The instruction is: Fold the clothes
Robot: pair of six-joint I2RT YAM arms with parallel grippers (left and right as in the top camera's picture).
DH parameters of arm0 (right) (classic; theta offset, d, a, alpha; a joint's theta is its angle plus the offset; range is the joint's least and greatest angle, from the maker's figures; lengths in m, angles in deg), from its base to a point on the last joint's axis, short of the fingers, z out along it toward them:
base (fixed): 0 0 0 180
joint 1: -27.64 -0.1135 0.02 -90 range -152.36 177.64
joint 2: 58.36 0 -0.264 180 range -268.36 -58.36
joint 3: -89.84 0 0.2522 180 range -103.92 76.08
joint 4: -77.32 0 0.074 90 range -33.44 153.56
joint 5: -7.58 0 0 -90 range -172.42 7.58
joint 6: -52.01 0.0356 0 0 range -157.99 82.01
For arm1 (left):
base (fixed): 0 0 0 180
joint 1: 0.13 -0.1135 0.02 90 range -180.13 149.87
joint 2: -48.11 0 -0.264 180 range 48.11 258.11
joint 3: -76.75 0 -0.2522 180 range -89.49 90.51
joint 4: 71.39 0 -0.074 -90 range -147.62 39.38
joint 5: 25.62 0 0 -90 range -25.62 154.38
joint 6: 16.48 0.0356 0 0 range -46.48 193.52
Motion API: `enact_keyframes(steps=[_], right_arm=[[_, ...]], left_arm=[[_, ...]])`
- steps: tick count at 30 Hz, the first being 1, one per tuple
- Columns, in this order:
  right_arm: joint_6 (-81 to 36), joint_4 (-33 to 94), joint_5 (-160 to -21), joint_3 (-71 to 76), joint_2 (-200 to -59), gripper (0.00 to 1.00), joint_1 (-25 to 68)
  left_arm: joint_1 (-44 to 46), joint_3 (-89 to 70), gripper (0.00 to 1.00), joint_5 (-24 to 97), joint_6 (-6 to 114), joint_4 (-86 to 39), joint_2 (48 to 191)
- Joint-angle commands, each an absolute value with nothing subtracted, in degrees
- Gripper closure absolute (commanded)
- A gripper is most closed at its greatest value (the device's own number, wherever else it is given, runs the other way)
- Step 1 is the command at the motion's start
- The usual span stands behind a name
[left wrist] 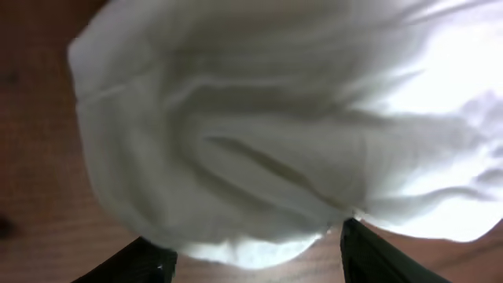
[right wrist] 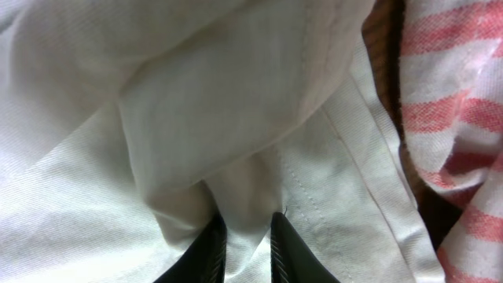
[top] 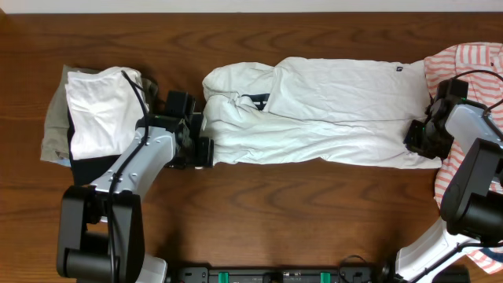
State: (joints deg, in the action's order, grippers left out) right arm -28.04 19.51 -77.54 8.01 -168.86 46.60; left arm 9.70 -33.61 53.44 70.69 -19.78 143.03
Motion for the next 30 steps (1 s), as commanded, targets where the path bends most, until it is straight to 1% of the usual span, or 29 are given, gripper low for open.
enact_keyframes(steps=[1, 7, 9, 12, 15, 16, 18, 25, 27, 30], right_arm=[[-27.34, 19.12, -73.69, 10.91, -171.94, 0.81, 47.50], [-27.34, 18.99, -73.69, 10.91, -171.94, 0.82, 47.50], [-27.34, 18.99, -73.69, 10.91, -171.94, 0.82, 47.50], [-27.34, 18.99, -73.69, 10.91, -171.94, 0.82, 47.50], [-27.34, 18.99, -73.69, 10.91, -171.94, 0.82, 47.50], [-27.34, 18.99, -73.69, 10.91, -171.94, 0.82, 47.50], [-27.34, 18.99, -73.69, 10.91, -171.94, 0.82, 47.50], [-27.34, 19.03, -73.69, 10.91, -171.94, 0.82, 47.52], [-27.34, 19.05, -73.69, 10.91, -171.94, 0.82, 47.50], [-27.34, 19.03, -73.69, 10.91, -171.94, 0.82, 47.50]], left_arm=[[9.70, -33.90, 0.33, 54.49, 70.84, -20.81, 142.44], [9.70, -34.05, 0.34, 54.49, 70.84, -21.46, 142.44], [9.70, -34.58, 0.35, 54.29, 70.84, -22.66, 142.44], [9.70, -35.76, 0.47, 53.07, 70.84, -24.81, 142.44], [9.70, -36.50, 0.74, 53.09, 70.88, -25.70, 142.41], [9.70, -36.50, 0.87, 53.31, 70.95, -25.72, 142.41], [9.70, -36.43, 0.94, 54.97, 72.76, -25.64, 142.39], [9.70, -33.61, 0.94, 82.94, 73.68, -25.83, 139.62], [9.70, -33.18, 0.94, 87.18, 73.70, -28.72, 138.28], [9.70, -33.16, 0.93, 87.78, 73.90, -33.53, 136.43]])
